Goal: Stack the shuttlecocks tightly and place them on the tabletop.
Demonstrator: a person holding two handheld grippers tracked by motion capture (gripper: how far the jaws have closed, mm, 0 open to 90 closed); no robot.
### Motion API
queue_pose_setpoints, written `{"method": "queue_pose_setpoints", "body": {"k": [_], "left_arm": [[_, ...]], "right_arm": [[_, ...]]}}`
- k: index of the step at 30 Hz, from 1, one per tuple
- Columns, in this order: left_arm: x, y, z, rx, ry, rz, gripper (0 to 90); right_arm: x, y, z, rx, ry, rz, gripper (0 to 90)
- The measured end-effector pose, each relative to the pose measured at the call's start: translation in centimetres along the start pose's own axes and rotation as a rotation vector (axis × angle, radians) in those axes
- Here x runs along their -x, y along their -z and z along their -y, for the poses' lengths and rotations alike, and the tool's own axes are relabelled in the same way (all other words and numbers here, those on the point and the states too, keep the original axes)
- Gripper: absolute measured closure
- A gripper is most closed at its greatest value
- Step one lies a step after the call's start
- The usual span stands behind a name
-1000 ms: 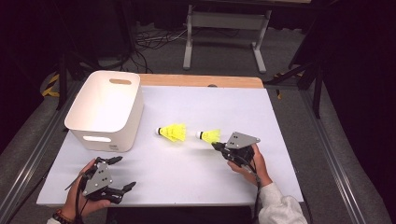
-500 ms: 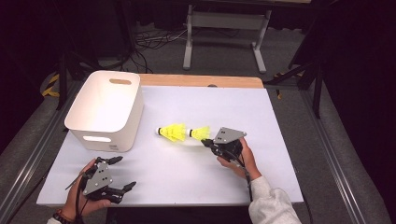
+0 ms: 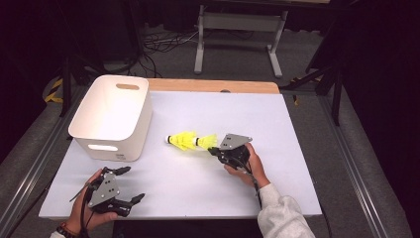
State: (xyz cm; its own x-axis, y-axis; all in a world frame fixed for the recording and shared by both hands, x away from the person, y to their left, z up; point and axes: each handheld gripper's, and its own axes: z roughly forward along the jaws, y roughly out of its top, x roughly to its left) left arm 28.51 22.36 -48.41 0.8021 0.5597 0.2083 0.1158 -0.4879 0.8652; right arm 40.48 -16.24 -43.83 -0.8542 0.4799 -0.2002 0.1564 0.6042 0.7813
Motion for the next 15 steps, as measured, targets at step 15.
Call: {"method": "queue_pose_setpoints", "body": {"k": [15], "left_arm": [[0.2,0.0,-0.1,0.003,-0.005,0.007,8.7]], "right_arm": [[-0.4,-2.6,-1.2,-0.003,0.013,-0.026,90.0]]}}
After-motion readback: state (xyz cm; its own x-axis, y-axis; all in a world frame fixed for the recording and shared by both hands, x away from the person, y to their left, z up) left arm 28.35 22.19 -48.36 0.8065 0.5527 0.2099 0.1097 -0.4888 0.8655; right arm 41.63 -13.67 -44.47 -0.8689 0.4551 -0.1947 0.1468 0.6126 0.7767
